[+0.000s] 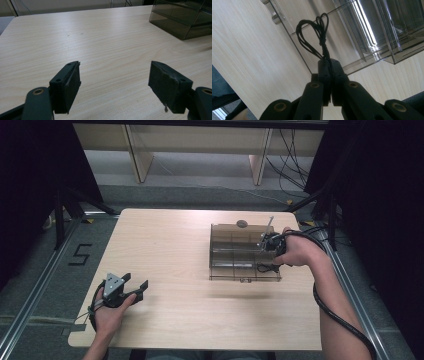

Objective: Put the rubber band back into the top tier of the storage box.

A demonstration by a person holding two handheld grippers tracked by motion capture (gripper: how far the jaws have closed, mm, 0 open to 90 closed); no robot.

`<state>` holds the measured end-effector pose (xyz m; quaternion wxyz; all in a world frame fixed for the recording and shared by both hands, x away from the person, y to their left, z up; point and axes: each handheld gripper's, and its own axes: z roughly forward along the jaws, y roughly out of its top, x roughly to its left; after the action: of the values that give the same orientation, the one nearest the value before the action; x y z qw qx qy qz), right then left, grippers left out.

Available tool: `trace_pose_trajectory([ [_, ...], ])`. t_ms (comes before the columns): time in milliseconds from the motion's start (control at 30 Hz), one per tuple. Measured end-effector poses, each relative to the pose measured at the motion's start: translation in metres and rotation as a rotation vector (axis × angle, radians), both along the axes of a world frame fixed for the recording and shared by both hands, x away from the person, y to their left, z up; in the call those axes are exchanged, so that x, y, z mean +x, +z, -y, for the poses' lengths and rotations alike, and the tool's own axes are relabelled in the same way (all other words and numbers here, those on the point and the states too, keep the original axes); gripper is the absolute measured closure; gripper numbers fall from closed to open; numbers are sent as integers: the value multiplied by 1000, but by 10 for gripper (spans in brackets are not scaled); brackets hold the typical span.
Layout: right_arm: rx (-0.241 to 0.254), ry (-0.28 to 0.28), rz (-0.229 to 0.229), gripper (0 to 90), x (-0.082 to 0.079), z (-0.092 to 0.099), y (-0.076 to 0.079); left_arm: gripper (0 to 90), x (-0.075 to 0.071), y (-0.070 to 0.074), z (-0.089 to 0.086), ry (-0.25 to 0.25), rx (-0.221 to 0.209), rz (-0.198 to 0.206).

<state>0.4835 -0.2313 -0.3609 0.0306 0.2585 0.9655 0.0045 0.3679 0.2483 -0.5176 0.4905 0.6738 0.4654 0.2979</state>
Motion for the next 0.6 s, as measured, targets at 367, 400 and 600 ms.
trace_pose_trajectory([
  [367, -5, 3, -1, 893, 3, 0, -6, 249, 0, 0, 0, 0, -1, 0],
  [400, -11, 16, -9, 892, 5, 0, -8, 249, 0, 0, 0, 1, -3, 3],
  [600, -26, -14, -11, 892, 5, 0, -14, 248, 0, 0, 0, 0, -2, 1],
])
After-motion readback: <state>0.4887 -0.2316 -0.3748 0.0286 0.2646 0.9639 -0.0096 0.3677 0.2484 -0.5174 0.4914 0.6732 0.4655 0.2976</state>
